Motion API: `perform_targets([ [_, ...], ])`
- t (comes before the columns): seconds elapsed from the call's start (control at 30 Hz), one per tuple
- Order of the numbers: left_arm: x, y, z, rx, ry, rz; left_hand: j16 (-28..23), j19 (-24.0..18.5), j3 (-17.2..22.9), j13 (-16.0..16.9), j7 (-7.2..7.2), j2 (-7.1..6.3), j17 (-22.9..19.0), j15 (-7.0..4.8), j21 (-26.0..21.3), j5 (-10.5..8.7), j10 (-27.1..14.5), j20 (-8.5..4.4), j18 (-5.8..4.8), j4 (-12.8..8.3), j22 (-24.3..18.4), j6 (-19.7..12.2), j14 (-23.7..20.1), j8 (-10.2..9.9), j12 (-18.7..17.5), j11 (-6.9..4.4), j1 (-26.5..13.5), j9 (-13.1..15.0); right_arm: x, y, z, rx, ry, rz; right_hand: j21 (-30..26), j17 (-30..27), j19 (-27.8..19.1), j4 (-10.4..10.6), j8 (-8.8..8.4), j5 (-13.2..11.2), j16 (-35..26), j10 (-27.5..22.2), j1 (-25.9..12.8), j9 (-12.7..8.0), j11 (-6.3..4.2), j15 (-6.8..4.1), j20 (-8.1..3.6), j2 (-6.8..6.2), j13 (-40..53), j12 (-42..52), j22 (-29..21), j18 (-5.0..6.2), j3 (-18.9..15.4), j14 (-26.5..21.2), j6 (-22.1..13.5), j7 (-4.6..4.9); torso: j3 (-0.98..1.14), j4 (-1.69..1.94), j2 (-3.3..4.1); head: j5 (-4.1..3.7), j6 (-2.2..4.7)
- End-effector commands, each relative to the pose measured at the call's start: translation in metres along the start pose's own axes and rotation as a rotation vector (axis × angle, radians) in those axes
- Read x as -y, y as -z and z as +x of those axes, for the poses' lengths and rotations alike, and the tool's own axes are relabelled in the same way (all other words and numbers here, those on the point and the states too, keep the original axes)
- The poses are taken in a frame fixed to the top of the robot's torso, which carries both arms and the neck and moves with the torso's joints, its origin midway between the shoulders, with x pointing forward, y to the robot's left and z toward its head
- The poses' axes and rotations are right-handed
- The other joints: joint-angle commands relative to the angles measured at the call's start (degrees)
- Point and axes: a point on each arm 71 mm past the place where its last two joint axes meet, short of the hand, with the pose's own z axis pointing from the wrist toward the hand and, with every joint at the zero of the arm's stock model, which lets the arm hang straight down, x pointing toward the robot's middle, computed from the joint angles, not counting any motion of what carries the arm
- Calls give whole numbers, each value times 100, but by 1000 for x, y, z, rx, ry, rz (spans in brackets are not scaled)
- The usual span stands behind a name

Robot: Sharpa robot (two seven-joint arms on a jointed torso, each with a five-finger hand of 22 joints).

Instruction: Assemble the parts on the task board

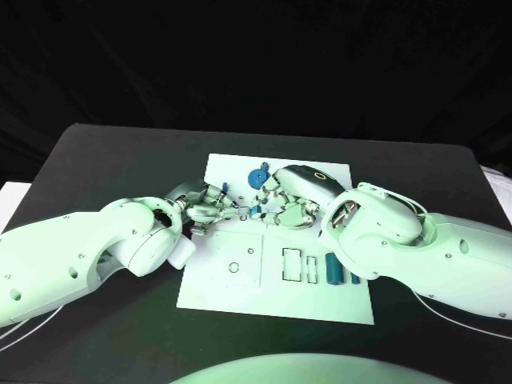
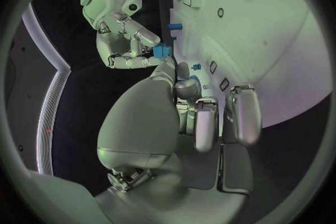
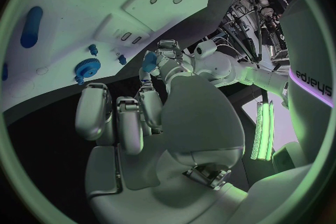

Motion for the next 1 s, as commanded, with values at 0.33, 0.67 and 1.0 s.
perform_targets([
  [0.33,-4,5,-8,-18,108,4,17,10,59,23,-5,11,1505,-43,19,10,21,-11,-66,-33,41,-67,614,44,44,-15,95,18,3,-6,4,-49,74,56,21,1175,58,-10,16,27,16,-61,72,4,-12,-50,3,50,147,-87,71,-112,-29,523,9,13,-9,8,-6,-5,6],
  [0.67,-2,16,-35,22,334,58,17,-91,152,-90,7,35,1505,-40,-95,10,-62,-11,-26,-89,-134,-133,614,56,-68,-7,168,24,0,-18,9,-87,211,81,18,1169,58,-34,18,26,11,-62,109,5,-13,-50,2,37,149,-88,72,-112,-38,521,13,12,-23,27,-17,1,-9],
  [1.0,4,21,-49,75,445,101,17,-213,211,-292,42,36,1505,-16,-234,8,-207,5,18,-123,-335,-216,614,51,-266,22,179,20,-2,-30,16,-153,340,84,16,1173,59,-37,18,3,13,-59,109,6,-9,-48,3,12,153,-84,74,-113,-64,522,13,18,-58,48,-24,-11,-36],
])
